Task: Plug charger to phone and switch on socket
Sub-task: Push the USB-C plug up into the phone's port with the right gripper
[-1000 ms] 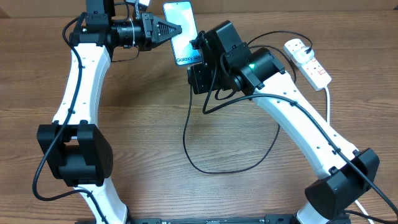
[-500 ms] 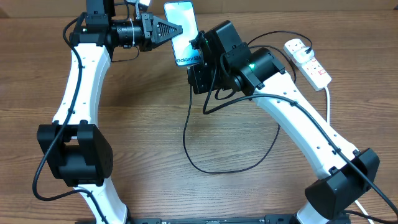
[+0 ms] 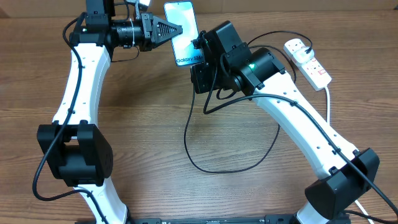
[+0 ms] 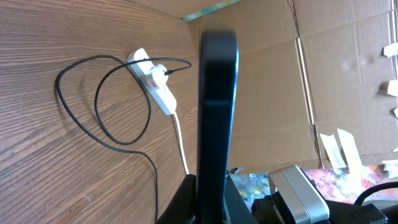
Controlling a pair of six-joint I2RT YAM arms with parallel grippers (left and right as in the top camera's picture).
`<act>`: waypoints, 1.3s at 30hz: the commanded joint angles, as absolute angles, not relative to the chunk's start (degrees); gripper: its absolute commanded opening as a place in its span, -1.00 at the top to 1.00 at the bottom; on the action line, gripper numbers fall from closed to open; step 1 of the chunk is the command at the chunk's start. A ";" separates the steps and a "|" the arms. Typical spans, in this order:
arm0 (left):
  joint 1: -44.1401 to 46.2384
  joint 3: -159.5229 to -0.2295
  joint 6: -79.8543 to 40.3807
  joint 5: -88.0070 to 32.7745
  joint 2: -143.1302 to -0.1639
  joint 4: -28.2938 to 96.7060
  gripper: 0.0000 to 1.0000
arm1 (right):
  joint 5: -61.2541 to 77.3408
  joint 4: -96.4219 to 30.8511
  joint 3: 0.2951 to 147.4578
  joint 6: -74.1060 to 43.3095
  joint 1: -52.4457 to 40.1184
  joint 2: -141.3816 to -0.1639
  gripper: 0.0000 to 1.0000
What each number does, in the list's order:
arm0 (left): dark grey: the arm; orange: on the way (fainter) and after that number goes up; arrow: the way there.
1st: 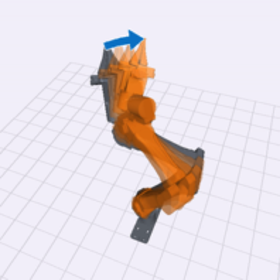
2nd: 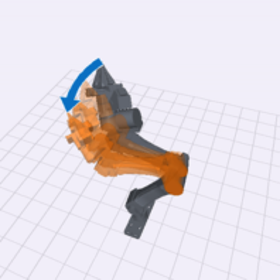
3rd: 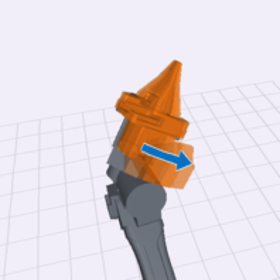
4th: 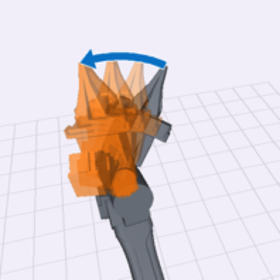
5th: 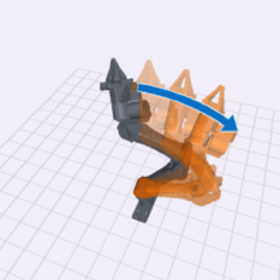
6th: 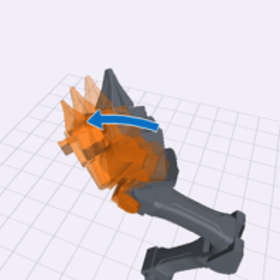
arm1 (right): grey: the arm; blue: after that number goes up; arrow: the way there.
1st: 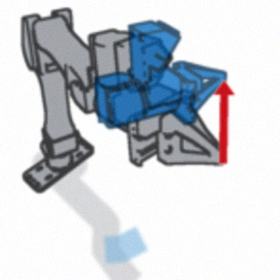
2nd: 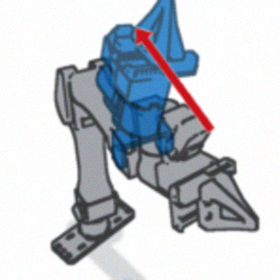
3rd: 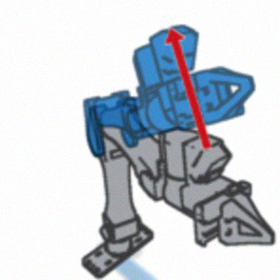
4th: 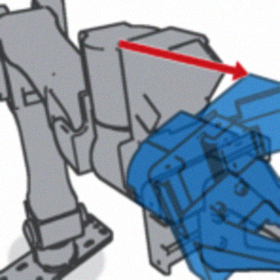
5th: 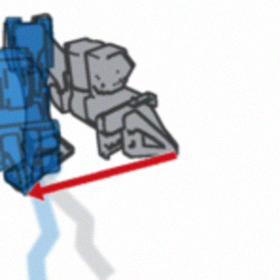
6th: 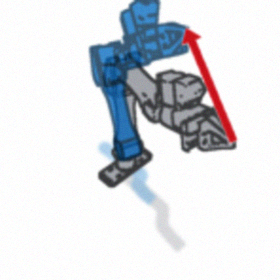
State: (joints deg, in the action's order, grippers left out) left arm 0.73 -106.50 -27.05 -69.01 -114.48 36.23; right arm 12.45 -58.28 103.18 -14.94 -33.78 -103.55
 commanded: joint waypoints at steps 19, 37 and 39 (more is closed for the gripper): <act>0.23 -107.53 -25.69 -71.79 -113.89 35.99 0.92 | 13.76 -57.43 105.14 -14.50 -33.63 -101.47 0.93; 0.23 -107.53 -25.71 -70.15 -113.89 35.99 0.92 | 13.76 -57.25 105.14 -14.52 -33.63 -101.45 0.93; 0.23 -107.53 -25.69 -70.17 -113.89 36.05 0.92 | 13.76 -57.06 105.14 -14.52 -33.63 -101.45 0.93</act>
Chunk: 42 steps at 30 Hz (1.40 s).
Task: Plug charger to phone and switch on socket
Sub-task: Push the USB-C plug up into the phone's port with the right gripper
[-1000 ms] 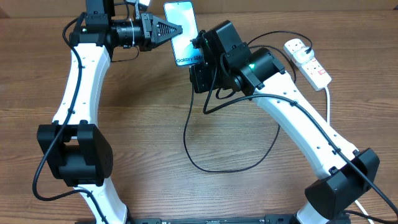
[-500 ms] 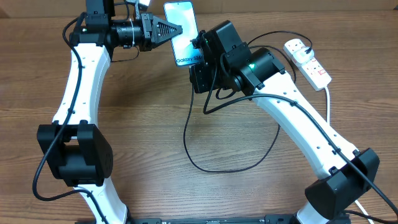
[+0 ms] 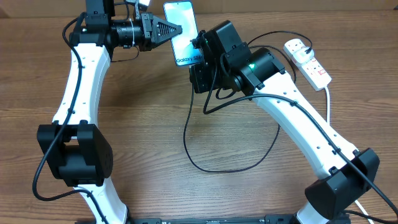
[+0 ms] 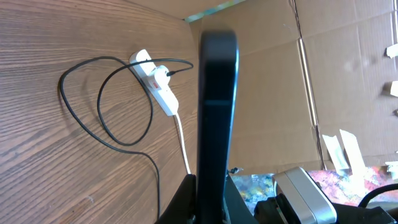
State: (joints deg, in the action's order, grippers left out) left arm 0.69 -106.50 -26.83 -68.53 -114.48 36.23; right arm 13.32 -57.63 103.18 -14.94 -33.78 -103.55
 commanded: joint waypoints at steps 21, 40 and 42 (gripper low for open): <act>0.12 -107.53 -25.28 -68.64 -113.89 36.18 0.92 | 13.72 -57.47 105.14 -14.50 -33.63 -101.45 0.93; 0.01 -107.50 -25.28 -71.81 -113.89 36.16 0.92 | 13.74 -56.77 105.14 -14.72 -33.63 -101.47 0.93; 0.01 -107.53 -25.26 -71.81 -113.89 36.18 0.92 | 13.74 -56.73 105.14 -14.74 -33.63 -101.45 0.93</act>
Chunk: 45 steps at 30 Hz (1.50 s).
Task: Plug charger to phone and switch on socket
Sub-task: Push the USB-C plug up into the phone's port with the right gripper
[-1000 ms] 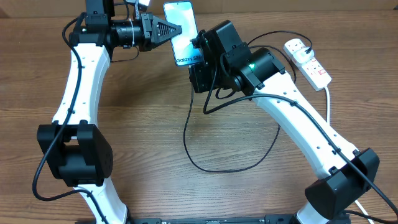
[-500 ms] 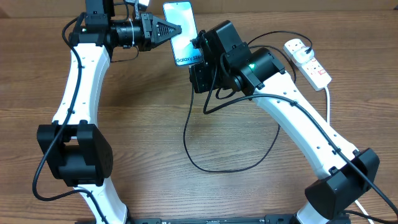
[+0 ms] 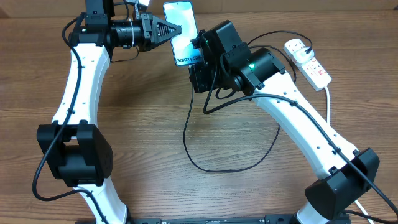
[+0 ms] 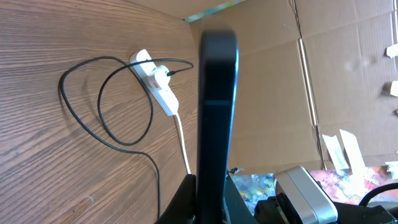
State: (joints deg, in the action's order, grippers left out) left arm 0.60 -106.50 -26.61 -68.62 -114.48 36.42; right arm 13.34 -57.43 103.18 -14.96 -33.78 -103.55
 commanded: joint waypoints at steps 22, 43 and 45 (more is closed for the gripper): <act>0.01 -107.50 -24.86 -72.86 -113.89 36.18 0.92 | 13.39 -55.37 105.14 -14.94 -33.26 -101.47 0.93; 0.03 -107.50 -24.80 -74.87 -113.89 36.25 0.92 | 14.37 -54.04 105.14 -14.92 -33.26 -101.47 0.93; 0.03 -107.50 -24.75 -75.02 -113.89 36.27 0.92 | 14.02 -53.78 105.14 -14.92 -33.23 -101.47 0.93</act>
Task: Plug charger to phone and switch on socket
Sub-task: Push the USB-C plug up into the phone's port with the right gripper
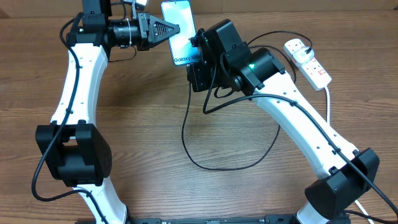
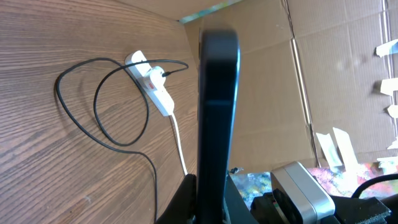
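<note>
My left gripper [image 1: 166, 30] is shut on the phone [image 1: 180, 32] and holds it edge-up above the table's far side, screen lit. The left wrist view shows the phone [image 2: 217, 112] as a dark upright bar between the fingers [image 2: 186, 202]. My right gripper [image 1: 194, 61] sits at the phone's lower end, its fingertips hidden under its own body. The black charger cable [image 1: 186, 134] rises off the table into it. The cable's other end goes to the white socket strip [image 1: 306, 61] at the far right, which the left wrist view shows as the strip [image 2: 152, 84].
The cable lies in a wide loop [image 1: 230, 165] on the wooden table [image 1: 143, 143] under the right arm. Cardboard walls [image 2: 280, 93] stand behind the table. The strip's white lead [image 1: 328, 102] runs along the right edge.
The left gripper and phone have shifted slightly to the left and farther back. The right gripper has moved the same way, staying at the phone's lower end. The cable loop has moved left a little.
At all three earlier moments the left gripper held the phone upright at the far side, with the right gripper pressed at its lower end and the cable hanging from there. Nothing visibly changed between them. Now both grippers and the phone sit slightly further left.
</note>
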Controlling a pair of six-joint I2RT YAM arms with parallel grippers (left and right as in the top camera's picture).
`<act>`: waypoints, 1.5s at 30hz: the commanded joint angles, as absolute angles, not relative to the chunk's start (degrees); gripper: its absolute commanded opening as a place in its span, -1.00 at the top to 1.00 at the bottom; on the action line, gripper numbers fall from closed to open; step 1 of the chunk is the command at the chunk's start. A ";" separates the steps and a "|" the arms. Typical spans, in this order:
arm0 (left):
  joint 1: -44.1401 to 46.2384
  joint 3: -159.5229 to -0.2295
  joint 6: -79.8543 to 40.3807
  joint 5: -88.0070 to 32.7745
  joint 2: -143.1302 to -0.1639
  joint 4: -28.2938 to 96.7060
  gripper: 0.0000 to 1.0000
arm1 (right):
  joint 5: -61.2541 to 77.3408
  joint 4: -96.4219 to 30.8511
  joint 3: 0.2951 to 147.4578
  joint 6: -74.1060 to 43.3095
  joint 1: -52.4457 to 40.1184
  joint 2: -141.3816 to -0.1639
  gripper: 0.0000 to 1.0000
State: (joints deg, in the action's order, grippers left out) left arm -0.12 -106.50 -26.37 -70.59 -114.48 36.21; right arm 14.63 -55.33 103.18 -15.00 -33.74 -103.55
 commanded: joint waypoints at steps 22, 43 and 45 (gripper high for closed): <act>0.45 -107.50 -20.36 -79.55 -113.89 42.94 0.92 | 13.78 -50.09 105.41 -14.02 -31.75 -101.47 0.93; -0.14 -107.50 -24.75 -77.47 -113.89 48.23 0.92 | 14.68 -49.71 105.41 -6.96 -31.79 -101.47 0.93; -0.14 -107.50 -22.87 -77.52 -113.89 49.78 0.92 | 14.68 -49.67 105.41 -6.92 -31.79 -101.47 0.93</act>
State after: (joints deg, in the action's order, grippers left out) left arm -2.35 -106.89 -25.08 -70.87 -114.48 46.83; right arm 15.16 -53.58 103.18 -8.08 -32.58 -103.55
